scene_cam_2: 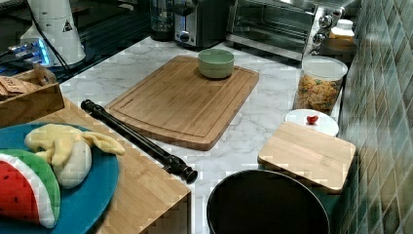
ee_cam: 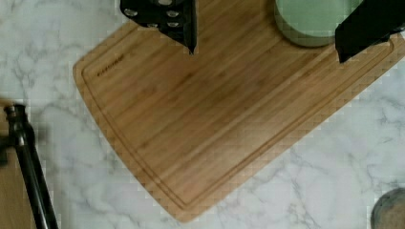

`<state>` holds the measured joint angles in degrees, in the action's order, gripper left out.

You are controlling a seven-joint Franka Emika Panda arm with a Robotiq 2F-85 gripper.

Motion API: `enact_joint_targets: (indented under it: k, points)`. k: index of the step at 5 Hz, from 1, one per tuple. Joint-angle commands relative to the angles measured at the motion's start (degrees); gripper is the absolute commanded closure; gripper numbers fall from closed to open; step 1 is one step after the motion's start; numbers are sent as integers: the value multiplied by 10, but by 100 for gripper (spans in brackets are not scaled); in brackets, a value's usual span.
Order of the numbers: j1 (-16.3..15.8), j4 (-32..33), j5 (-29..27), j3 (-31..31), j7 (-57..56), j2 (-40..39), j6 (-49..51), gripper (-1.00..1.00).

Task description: Open the drawer.

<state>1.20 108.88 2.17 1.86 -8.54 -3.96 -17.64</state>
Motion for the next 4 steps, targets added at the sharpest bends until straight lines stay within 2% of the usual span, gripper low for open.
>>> enact_joint_targets:
  k: [1, 2, 4]
  points:
    - [45, -1, 54, 45, -178, -21, -32, -100]
    - [67, 27, 66, 54, -226, -25, -111, -100]
    - [86, 1, 56, 83, -287, -58, -109, -100]
